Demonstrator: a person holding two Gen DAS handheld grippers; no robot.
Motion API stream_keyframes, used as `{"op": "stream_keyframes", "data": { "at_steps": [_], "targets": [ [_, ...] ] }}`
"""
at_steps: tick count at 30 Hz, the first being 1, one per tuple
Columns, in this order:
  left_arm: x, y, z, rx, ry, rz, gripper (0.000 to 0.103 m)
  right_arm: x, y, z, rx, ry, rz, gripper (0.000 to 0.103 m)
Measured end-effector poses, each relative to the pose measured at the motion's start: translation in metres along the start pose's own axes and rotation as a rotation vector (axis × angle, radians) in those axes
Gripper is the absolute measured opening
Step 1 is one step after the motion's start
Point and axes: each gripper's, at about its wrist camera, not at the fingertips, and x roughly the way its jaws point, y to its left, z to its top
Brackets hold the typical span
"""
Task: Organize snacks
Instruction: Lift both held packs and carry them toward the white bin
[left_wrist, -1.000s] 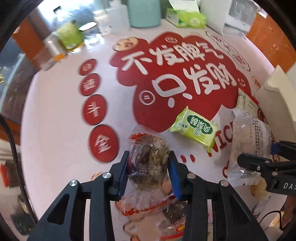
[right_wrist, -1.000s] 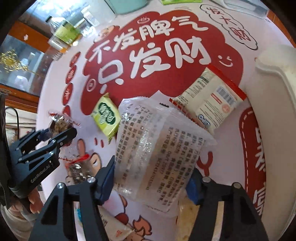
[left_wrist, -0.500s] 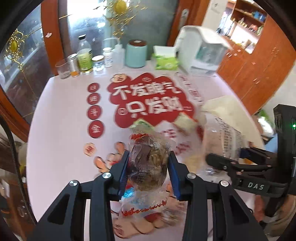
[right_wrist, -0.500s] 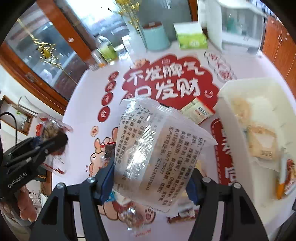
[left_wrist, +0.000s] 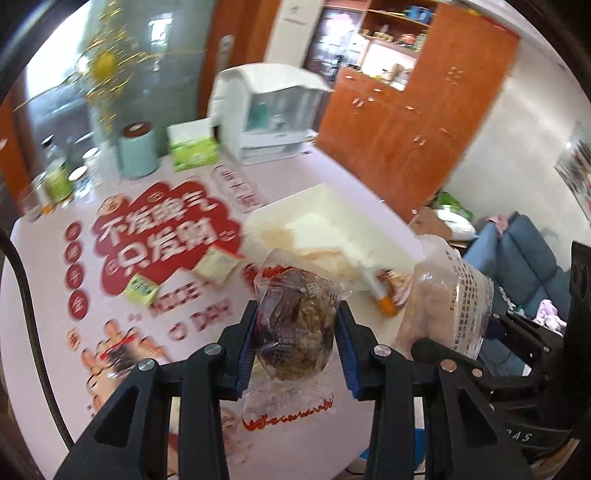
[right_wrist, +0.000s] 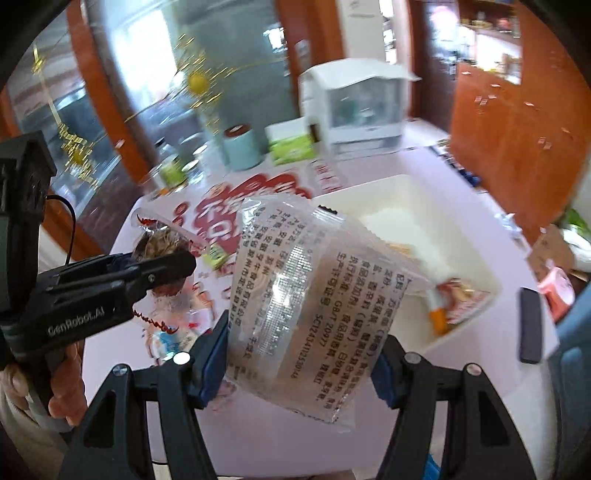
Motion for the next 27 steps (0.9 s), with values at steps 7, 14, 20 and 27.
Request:
{"op": "stream_keyframes", "data": {
  "at_steps": [7,14,20,27],
  "targets": [
    [0.011,-0.053,0.034,0.036,-0.055,-0.002,0.038,-0.039,-0.051,0.003,0.063,-0.089,-0.044,0.066],
    [0.049,-0.094,0.071,-0.022,-0.05,0.019,0.038,-0.056,-0.099,0.016,0.035,-0.13,-0.042,0.066],
    [0.09,-0.123,0.1,-0.054,-0.069,0.094,0.038,-0.05,-0.148,0.033,0.045,-0.145,-0.01,0.066],
    [0.143,-0.131,0.116,-0.11,-0.031,0.201,0.038,-0.005,-0.185,0.056,0.009,-0.095,0.037,0.066]
  ]
}}
